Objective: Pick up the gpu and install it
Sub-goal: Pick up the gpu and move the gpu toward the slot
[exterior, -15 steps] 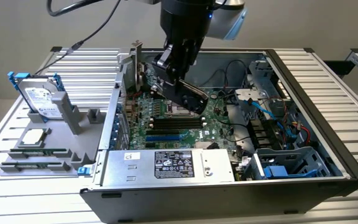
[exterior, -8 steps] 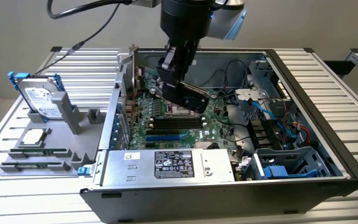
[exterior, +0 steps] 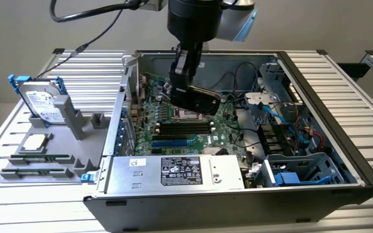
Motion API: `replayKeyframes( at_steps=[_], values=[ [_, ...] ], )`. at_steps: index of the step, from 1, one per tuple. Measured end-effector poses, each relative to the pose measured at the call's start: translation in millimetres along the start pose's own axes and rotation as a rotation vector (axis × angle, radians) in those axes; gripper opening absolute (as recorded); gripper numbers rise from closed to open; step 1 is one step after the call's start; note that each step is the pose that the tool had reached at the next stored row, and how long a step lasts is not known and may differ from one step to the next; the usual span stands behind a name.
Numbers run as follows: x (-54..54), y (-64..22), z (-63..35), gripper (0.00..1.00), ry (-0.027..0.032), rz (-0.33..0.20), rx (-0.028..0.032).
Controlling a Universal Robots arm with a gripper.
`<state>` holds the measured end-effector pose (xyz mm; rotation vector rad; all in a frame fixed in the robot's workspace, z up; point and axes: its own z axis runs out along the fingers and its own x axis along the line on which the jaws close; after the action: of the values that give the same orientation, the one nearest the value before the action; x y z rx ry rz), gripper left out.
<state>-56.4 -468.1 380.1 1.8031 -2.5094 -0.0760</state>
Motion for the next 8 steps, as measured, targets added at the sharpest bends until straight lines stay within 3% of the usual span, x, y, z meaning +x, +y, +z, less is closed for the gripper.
replayKeyframes(
  at_steps=[2, 8],
  values=[
    [0.0, 0.0, 0.2, 0.27, -0.0004, -0.034, 0.0087],
    [-0.1, -0.1, 1.6, 0.27, -0.0108, -0.119, 0.0616]
  ],
)
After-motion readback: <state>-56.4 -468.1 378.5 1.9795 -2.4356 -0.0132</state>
